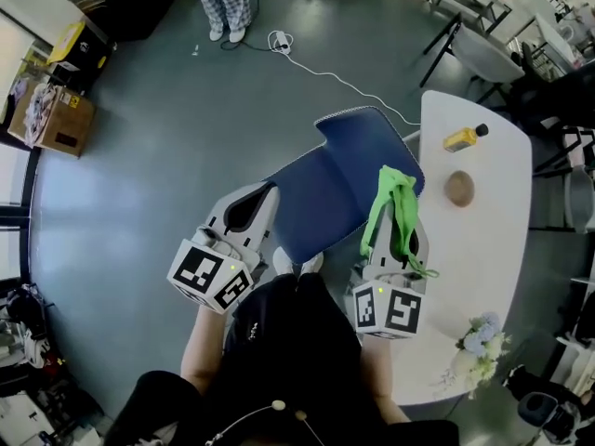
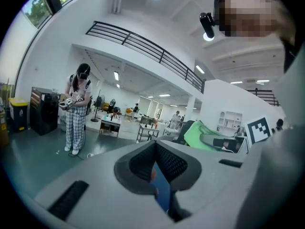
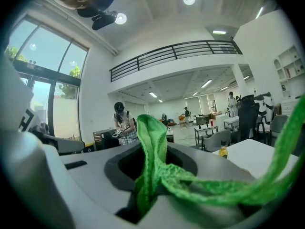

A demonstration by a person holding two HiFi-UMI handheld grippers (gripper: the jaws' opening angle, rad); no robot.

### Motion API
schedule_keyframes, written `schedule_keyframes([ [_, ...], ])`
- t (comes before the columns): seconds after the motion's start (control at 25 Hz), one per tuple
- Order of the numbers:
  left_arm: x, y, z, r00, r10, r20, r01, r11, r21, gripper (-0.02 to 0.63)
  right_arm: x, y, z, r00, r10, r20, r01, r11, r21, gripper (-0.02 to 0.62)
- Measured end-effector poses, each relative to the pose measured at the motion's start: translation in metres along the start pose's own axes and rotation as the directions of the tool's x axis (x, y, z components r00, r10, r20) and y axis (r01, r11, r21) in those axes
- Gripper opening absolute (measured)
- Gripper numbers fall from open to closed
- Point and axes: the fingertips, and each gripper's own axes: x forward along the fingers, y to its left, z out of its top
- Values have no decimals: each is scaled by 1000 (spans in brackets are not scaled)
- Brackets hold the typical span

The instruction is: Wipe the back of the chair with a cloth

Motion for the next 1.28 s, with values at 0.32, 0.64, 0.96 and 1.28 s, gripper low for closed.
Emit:
schedule_keyframes([
  [0.32,-15,-36,65,991,-58,119,45,993,110,2,-16,36,56,991,66,114,-67,998,7,44],
  [0.64,-30,-61,94,976,-78,205,41,983,180,2,-26,62,83,978,110,175,-98,993,-72,44],
  [0.96,-44,-70,91,974,-65,217,21,980,200,2,-40,68,90,975,128,184,-115,990,-77,43],
  [1.28,-46,-77,88,975,-67,211,20,975,220,2,-44,69,93,977,120,175,-98,987,-130,41],
])
